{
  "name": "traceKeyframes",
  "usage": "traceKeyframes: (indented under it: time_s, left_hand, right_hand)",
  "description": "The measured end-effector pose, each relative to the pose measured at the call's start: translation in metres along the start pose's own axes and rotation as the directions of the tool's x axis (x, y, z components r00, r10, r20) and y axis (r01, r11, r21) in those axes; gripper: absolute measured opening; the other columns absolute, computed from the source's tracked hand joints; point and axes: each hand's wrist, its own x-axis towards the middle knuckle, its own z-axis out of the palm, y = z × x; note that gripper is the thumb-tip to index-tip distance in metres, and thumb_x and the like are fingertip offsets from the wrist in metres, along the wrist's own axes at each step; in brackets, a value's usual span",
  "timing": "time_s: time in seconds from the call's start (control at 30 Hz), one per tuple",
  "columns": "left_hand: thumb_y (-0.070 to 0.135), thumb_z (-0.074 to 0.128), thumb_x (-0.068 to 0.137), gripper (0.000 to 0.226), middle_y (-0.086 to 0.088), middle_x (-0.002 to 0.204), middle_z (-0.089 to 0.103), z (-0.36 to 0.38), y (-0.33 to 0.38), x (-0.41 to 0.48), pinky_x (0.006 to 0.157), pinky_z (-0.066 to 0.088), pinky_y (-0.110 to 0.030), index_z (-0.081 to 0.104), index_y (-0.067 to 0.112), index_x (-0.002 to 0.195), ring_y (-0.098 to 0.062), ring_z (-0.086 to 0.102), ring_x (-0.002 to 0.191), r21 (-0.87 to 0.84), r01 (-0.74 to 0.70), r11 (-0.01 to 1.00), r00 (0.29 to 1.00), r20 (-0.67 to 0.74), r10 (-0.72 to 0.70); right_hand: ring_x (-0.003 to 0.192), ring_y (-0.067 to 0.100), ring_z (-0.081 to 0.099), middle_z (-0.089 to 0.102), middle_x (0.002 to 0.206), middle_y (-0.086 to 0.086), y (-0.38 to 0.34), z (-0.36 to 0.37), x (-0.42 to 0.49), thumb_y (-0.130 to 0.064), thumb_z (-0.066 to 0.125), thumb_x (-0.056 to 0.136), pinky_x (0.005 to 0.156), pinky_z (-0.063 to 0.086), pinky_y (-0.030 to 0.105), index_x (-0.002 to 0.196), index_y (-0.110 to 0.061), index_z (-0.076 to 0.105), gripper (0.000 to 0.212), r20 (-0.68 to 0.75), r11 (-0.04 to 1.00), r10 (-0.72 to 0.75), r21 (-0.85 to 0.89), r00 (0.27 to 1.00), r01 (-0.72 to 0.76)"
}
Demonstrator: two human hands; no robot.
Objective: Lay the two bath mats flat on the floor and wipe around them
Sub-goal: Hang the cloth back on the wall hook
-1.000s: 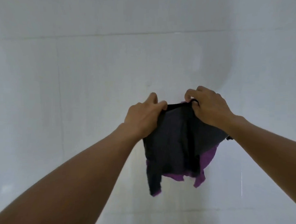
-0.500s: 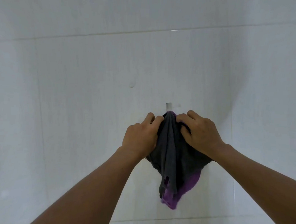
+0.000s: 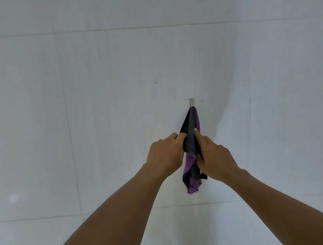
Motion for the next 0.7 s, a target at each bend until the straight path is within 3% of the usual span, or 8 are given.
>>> traceKeyframes:
  time_s: [0.07,0.13,0.2,0.23,0.3,0.4,0.5,0.7]
  left_hand:
    - [0.029,0.049,0.101,0.036,0.001,0.116,0.062,-0.004,0.0,-0.016,0.069,0.054,-0.037,0.049,0.02,0.136,-0.024,0.065,0.082,0.005,-0.044,0.999,0.997,0.066,0.043]
    - [0.032,0.051,0.1,0.034,0.0,0.114,0.062,-0.009,-0.004,-0.036,0.072,0.054,-0.037,0.053,0.019,0.132,-0.024,0.065,0.086,-0.008,-0.054,0.999,0.99,0.132,0.055]
    - [0.034,0.051,0.099,0.033,0.001,0.116,0.061,-0.014,-0.013,-0.056,0.076,0.053,-0.036,0.055,0.021,0.13,-0.025,0.065,0.093,-0.005,-0.053,0.999,0.973,0.224,0.052]
    - [0.034,0.051,0.099,0.036,0.001,0.12,0.06,-0.017,-0.019,-0.067,0.079,0.052,-0.036,0.054,0.023,0.133,-0.025,0.065,0.099,0.009,-0.053,0.999,0.959,0.279,0.048]
    - [0.036,0.051,0.099,0.044,0.001,0.134,0.057,-0.028,-0.036,-0.088,0.089,0.049,-0.038,0.05,0.026,0.142,-0.026,0.061,0.113,0.044,-0.034,0.998,0.925,0.379,0.015]
    - [0.039,0.053,0.098,0.051,0.001,0.141,0.053,-0.056,-0.072,-0.115,0.097,0.044,-0.039,0.044,0.03,0.146,-0.025,0.055,0.125,0.11,0.053,0.993,0.883,0.458,-0.098]
    - [0.042,0.055,0.096,0.052,0.002,0.141,0.053,-0.098,-0.117,-0.143,0.102,0.044,-0.041,0.043,0.035,0.146,-0.023,0.052,0.128,0.204,0.175,0.963,0.846,0.47,-0.253]
    - [0.044,0.057,0.094,0.056,0.003,0.145,0.051,-0.187,-0.219,-0.22,0.105,0.045,-0.043,0.041,0.038,0.147,-0.023,0.051,0.131,0.426,0.449,0.786,0.69,0.394,-0.608]
  right_hand:
    - [0.058,0.018,0.055,0.055,0.113,0.002,-0.012,-0.001,-0.008,-0.031,0.052,0.096,0.051,0.052,0.032,0.158,-0.015,0.016,0.073,0.024,0.997,0.044,-0.058,0.999,-0.042]
    - [0.051,0.017,0.051,0.059,0.103,0.002,-0.027,-0.003,-0.017,-0.033,0.051,0.095,0.046,0.048,0.031,0.149,-0.013,0.038,0.059,-0.001,0.988,0.034,-0.152,0.999,-0.034]
    - [0.039,0.017,0.041,0.062,0.069,0.0,-0.043,-0.005,-0.025,-0.036,0.054,0.093,0.04,0.045,0.029,0.096,-0.016,0.065,0.023,-0.084,0.959,-0.089,-0.278,0.992,0.063]
    - [0.035,0.017,0.035,0.054,0.052,-0.002,-0.052,-0.006,-0.029,-0.036,0.057,0.09,0.038,0.041,0.026,0.069,-0.017,0.057,0.028,-0.119,0.945,-0.148,-0.31,0.982,0.105]
    - [0.033,0.018,0.027,0.041,0.04,-0.003,-0.073,-0.005,-0.034,-0.034,0.06,0.085,0.038,0.033,0.023,0.053,-0.019,0.038,0.042,-0.103,0.941,-0.198,-0.298,0.975,0.16]
    - [0.041,0.024,0.042,0.049,0.048,-0.003,-0.116,0.001,-0.023,-0.038,0.046,0.089,0.047,0.046,0.029,0.058,-0.018,0.047,0.037,-0.022,0.95,-0.205,-0.247,0.978,0.194]
    - [0.066,0.027,0.061,0.067,0.074,-0.002,-0.173,0.008,-0.005,-0.04,0.043,0.093,0.063,0.049,0.032,0.086,-0.02,0.064,0.03,0.079,0.969,-0.217,-0.103,0.973,0.224]
    - [0.111,0.022,0.059,0.061,0.123,-0.003,-0.321,0.039,0.042,-0.04,0.049,0.095,0.087,0.043,0.034,0.127,-0.026,0.054,0.035,0.222,0.899,-0.427,0.208,0.877,0.385]
